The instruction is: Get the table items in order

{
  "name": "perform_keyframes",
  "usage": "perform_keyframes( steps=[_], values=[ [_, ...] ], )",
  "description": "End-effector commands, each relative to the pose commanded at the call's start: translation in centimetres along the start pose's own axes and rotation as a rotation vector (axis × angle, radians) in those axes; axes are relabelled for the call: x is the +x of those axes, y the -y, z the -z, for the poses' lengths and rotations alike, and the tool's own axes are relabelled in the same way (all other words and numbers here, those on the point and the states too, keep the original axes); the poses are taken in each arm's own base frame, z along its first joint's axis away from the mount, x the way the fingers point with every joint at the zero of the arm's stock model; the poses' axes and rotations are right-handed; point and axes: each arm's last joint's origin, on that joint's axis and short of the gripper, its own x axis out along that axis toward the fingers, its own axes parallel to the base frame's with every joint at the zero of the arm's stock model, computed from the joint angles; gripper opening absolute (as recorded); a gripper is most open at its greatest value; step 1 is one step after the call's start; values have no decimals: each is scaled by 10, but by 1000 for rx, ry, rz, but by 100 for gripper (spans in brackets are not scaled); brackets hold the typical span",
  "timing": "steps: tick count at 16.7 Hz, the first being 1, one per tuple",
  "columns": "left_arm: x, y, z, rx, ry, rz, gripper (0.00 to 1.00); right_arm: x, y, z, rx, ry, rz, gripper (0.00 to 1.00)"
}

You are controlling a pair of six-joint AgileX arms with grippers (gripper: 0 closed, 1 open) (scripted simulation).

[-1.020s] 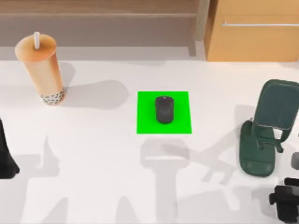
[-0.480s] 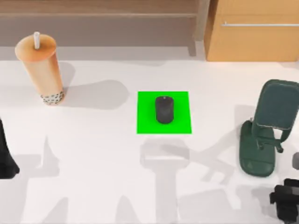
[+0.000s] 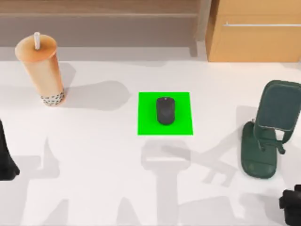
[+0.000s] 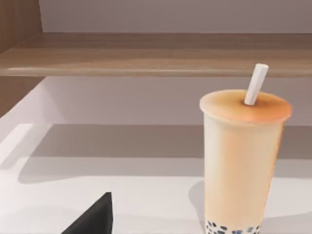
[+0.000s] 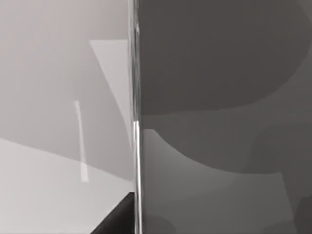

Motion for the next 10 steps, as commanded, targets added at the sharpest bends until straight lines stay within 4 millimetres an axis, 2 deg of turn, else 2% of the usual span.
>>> perform_keyframes(
  steps=[4, 10],
  values=[
    [0, 0, 0, 0, 0, 0, 100, -21, -9, -6, -54, 77, -22, 0],
    [0, 0, 0, 0, 0, 0, 100, -24, -9, -6, -47, 93, -20, 0]
  ],
)
